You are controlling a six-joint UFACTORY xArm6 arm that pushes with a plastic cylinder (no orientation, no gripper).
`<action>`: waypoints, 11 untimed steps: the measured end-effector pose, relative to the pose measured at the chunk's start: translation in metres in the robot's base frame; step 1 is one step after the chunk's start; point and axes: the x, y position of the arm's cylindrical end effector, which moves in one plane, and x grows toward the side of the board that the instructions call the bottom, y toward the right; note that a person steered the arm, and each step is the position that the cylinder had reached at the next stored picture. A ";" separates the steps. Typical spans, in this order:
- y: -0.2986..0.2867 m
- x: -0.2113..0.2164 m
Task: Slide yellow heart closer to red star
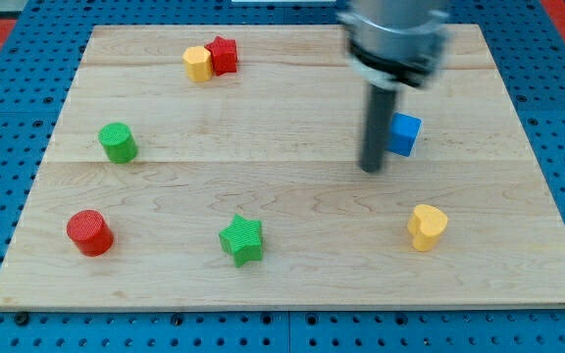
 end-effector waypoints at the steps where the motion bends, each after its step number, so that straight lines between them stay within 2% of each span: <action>1: 0.058 0.057; 2: 0.038 0.074; 3: -0.045 0.037; 4: -0.093 0.040; 5: -0.092 0.074; 7: -0.149 -0.035; 9: -0.185 -0.022; 11: -0.199 -0.109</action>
